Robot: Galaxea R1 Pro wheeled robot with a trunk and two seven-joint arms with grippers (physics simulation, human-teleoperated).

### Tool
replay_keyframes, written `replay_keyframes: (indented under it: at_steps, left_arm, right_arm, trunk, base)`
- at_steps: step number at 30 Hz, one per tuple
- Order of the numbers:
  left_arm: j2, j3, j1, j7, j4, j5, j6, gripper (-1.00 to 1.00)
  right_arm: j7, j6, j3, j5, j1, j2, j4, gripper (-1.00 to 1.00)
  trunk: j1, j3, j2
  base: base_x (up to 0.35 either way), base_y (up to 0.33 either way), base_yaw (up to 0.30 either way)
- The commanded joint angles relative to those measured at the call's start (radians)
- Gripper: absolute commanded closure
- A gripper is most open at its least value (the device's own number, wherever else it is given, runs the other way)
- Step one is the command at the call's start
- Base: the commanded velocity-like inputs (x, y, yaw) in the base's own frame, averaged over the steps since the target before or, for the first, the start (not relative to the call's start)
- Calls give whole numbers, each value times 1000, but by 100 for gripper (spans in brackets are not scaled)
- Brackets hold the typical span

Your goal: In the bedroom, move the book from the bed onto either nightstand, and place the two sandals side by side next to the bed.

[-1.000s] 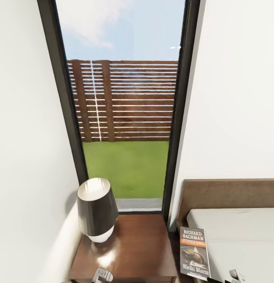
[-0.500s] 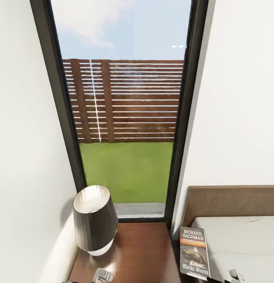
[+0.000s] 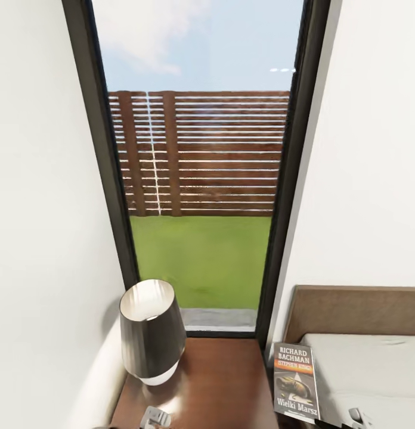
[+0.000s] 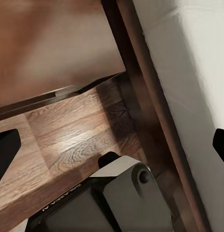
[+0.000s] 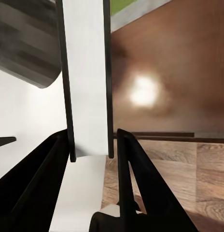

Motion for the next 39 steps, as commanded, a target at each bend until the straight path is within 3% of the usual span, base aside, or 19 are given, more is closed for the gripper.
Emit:
replay_keyframes:
  at_steps: [1, 9, 28, 39]
  left_arm:
    - [0, -9, -1, -3, 0, 9, -1, -100]
    - [0, -9, -1, -3, 0, 8, -1, -100]
    - [0, -10, -1, -3, 0, 8, -1, -100]
    - [0, -9, -1, -3, 0, 9, -1, -100]
  right_arm:
    - [2, 11, 2, -9, 0, -1, 0, 100]
    - [2, 11, 1, -9, 0, -3, 0, 100]
    - [-1, 10, -1, -9, 0, -4, 1, 100]
    - [-1, 9, 0, -9, 0, -3, 1, 100]
  trunk:
    - [1, -2, -2]
    - [1, -2, -2]
    - [1, -2, -2]
    - [1, -2, -2]
  base:
    - [0, 0, 284]
    - [42, 0, 219]
    - [210, 0, 4]
    - [17, 0, -42]
